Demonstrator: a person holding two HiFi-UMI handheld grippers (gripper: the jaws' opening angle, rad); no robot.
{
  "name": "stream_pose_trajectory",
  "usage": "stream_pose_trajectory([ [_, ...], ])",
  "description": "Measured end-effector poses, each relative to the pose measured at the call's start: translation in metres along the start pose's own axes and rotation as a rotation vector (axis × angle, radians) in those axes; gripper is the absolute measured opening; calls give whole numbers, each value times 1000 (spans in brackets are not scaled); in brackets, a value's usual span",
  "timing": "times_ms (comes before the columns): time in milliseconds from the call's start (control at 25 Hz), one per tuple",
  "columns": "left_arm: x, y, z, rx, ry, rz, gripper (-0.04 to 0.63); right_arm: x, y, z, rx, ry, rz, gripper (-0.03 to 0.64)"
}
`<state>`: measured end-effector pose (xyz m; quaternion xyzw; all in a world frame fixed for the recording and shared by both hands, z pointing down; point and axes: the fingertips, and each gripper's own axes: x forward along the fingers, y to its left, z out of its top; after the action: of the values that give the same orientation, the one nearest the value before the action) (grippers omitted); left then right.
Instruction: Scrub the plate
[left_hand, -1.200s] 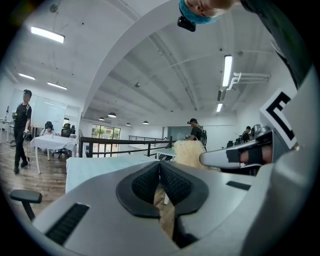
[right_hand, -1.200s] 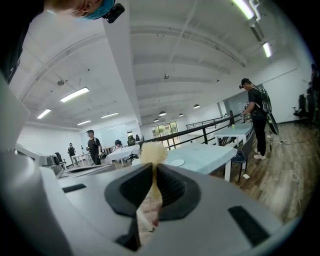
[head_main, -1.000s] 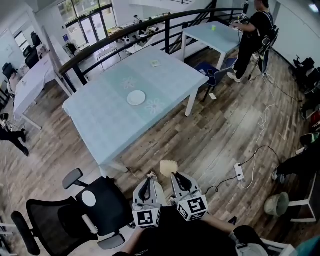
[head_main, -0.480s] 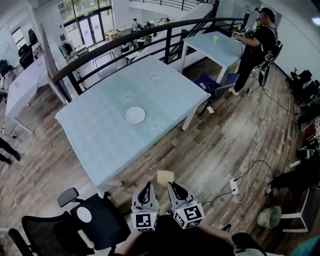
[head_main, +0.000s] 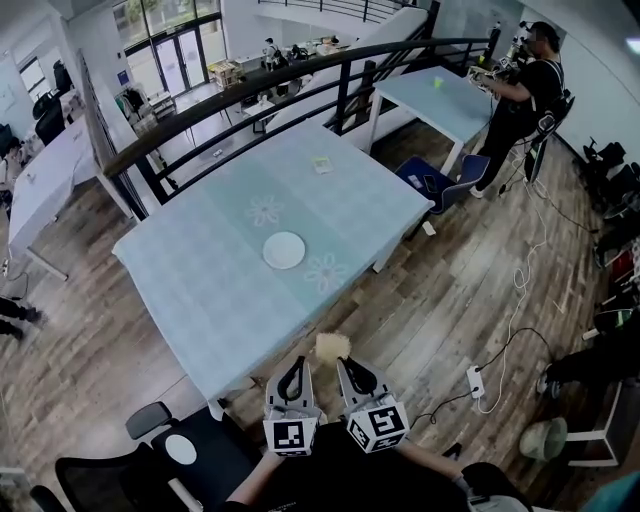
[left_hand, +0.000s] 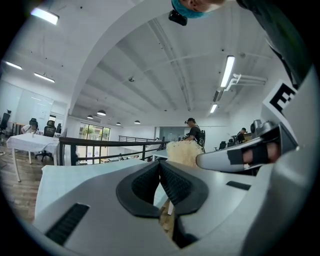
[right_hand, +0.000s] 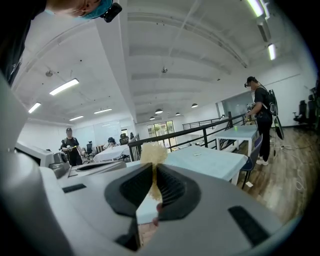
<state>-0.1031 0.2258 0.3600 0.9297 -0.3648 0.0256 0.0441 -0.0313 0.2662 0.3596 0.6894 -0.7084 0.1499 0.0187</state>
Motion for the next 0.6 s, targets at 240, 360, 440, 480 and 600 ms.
stream_pose_trajectory([
  [240,14,23,2,-3,-3,13,14,21,-1,5,-8,-2,-8,35],
  [360,22,23,-2,-10,17,9,14,29,-8,4,3,8,-13,35],
  [440,28,23,-5,-3,30,9,14,36,-10,4,7,15,-5,35],
  [480,31,23,-5,5,33,11,14,40,-12,5,7,16,3,35],
  [600,43,25,-3,20,38,34,14,55,-19,9,8,19,34,35],
])
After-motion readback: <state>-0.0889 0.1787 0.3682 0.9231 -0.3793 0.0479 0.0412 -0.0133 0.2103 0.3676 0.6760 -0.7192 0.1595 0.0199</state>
